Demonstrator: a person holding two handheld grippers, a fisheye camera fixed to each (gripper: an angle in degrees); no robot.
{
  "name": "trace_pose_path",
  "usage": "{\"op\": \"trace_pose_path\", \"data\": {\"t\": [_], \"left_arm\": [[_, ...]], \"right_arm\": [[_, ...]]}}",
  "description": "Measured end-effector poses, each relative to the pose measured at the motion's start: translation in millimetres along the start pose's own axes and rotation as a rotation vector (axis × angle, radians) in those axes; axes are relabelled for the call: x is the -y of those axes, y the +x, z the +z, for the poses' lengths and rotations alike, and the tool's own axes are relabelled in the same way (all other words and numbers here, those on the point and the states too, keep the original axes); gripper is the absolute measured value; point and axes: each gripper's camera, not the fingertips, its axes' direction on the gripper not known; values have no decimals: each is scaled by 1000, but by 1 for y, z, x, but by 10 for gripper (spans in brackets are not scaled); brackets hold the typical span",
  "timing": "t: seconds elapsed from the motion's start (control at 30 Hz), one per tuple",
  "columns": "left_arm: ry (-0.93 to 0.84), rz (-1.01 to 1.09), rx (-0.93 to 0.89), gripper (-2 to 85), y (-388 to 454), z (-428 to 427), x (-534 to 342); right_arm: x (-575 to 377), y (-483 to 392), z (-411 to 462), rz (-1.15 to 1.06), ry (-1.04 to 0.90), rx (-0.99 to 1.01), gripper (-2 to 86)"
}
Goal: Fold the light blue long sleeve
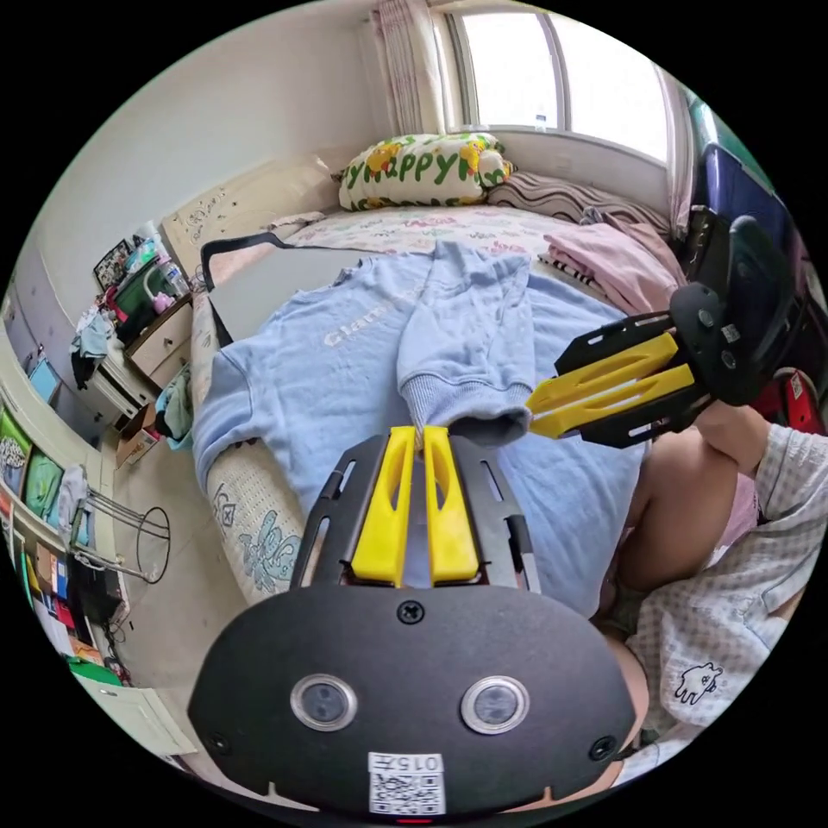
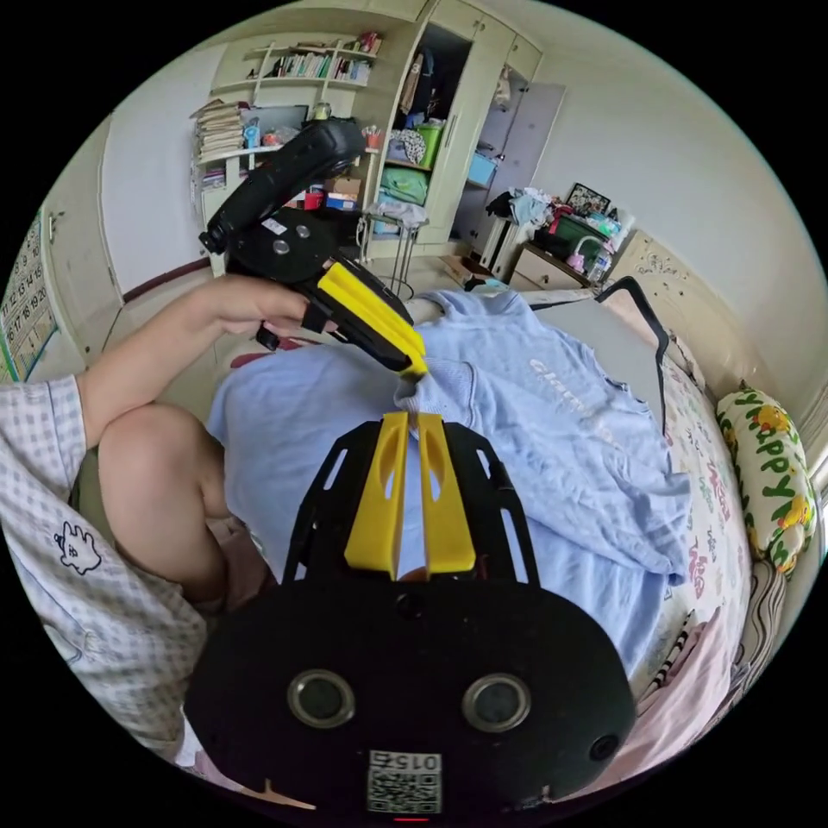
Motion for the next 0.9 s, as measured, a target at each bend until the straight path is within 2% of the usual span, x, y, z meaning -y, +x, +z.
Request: {"op": "trace_pose_path", "data": {"t": [0.1, 0.2, 0.33, 0.47, 0.6, 0.7, 0.77, 0.9], "left_arm": [[68, -22, 40, 9, -2, -32, -11], [52, -27, 65, 9, 0, -52, -21], [-57, -15, 77, 10, 1, -46, -31], [-169, -13, 16, 12, -4, -20, -35], [-250, -17, 35, 14, -6, -12, -37], [-233, -35, 121, 16, -4, -26, -38], [-180, -17, 157, 25, 5, -42, -37], [-34, 133, -2, 51, 33, -59, -35]], "right_arm": [[-4, 0, -13, -4, 85, 64, 12], [-3, -4, -11, -44, 84, 130, 14], [-3, 3, 1, -58, 45, 240, 21], [-10, 18, 16, -87, -57, 324, 35], [-28, 44, -3, -108, -29, 375, 59], [-58, 93, -36, -20, 57, 302, 65], [-95, 151, -59, 145, 116, 175, 61], [-161, 262, -81, 504, 180, 97, 48]]}}
